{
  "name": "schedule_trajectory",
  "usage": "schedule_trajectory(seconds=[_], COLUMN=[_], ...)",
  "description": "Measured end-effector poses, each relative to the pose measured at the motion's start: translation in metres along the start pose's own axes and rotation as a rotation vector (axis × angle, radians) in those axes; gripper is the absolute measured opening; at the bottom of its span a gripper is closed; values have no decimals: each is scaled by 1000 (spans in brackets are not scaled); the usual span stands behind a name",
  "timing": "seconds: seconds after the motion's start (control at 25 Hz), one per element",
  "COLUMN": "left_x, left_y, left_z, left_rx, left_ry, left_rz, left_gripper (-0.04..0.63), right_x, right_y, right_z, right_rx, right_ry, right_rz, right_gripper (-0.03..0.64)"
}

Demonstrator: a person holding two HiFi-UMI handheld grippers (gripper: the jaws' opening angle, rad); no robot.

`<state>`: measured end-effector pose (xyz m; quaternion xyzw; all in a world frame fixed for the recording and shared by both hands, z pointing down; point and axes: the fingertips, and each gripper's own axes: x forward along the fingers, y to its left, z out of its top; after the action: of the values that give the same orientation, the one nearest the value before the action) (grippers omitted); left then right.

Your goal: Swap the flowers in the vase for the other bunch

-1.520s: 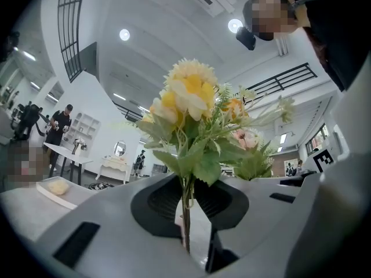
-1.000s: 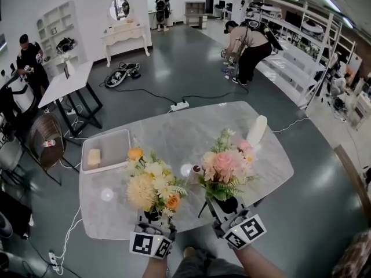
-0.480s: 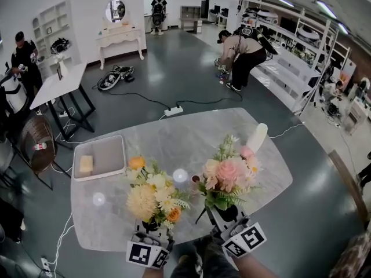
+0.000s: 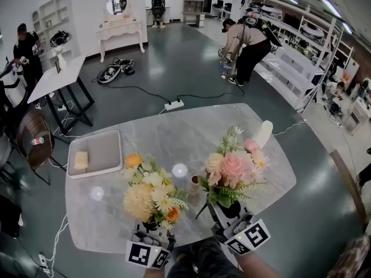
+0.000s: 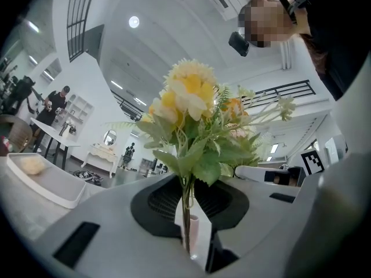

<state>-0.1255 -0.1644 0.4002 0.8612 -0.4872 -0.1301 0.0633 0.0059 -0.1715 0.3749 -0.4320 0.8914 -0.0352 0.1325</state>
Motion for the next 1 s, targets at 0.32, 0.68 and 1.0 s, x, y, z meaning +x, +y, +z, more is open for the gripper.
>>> schedule_trajectory(seconds=[0.32, 0.68, 1.0], left_x=[13, 25, 47], left_y=[13, 28, 33], left_z=[-5, -8, -14], left_rx=[1, 2, 0], left_ry=[-2, -4, 9], left_rz=[30, 61, 72], left_gripper=[77, 77, 77], right_x=[29, 58, 69], right_y=[-15, -20, -40], right_z=[6, 7, 16], right_rx=[-36, -72, -73], right_ry=[-15, -19, -32], right_rz=[53, 110, 114], right_gripper=[98, 98, 98])
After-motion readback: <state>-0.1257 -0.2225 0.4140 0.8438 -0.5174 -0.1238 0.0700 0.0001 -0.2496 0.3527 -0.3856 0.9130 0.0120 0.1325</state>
